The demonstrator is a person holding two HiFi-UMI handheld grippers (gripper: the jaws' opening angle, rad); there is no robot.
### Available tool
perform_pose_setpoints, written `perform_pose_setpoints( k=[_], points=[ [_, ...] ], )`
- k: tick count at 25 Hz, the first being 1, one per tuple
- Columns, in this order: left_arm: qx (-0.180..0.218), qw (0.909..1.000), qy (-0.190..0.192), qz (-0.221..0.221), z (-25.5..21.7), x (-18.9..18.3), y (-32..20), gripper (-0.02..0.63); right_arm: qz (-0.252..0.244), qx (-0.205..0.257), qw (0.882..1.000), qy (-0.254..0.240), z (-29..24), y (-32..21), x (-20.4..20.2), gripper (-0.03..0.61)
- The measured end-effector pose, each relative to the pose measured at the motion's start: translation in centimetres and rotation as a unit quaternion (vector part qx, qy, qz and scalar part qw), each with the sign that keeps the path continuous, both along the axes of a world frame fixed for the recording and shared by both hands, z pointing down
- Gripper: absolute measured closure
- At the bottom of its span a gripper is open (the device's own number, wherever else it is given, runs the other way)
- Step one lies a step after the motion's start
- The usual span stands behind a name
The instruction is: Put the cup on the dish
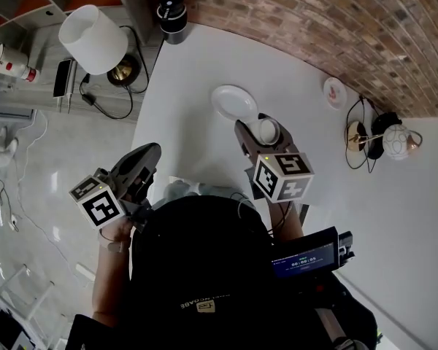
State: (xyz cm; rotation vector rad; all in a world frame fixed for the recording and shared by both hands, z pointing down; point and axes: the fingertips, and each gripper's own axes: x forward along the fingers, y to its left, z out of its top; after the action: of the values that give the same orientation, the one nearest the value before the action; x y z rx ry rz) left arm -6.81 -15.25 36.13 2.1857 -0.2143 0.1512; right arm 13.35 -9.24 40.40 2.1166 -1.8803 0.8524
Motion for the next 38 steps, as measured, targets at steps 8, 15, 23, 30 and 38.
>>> perform_pose_setpoints(
  k=[8,15,23,30,38],
  points=[
    [0.017,0.9982,-0.017,-0.056,-0.9,-1.2,-0.9,0.607,-0.041,-0.006,0.999,0.011,1.8,-3.4,1.2,0.330],
    [0.017,0.9943,-0.034,-0.099,-0.8,-2.4,-0.9,0.607,-0.059,-0.023,0.998,0.013,4.0,-5.3,2.2,0.330],
    [0.008,0.9886,-0.052,-0.141,-0.4,-3.8,-0.1,0.607,-0.079,-0.042,0.996,0.014,7.1,-7.4,2.7,0.330],
    [0.000,0.9825,-0.057,-0.177,0.1,-4.3,0.4,0.607,-0.087,-0.063,0.994,0.017,10.1,-8.7,3.6,0.330],
    [-0.012,0.9746,-0.071,-0.212,0.9,-4.4,1.9,0.607,-0.096,-0.081,0.992,0.017,13.6,-9.9,4.6,0.330]
  ],
)
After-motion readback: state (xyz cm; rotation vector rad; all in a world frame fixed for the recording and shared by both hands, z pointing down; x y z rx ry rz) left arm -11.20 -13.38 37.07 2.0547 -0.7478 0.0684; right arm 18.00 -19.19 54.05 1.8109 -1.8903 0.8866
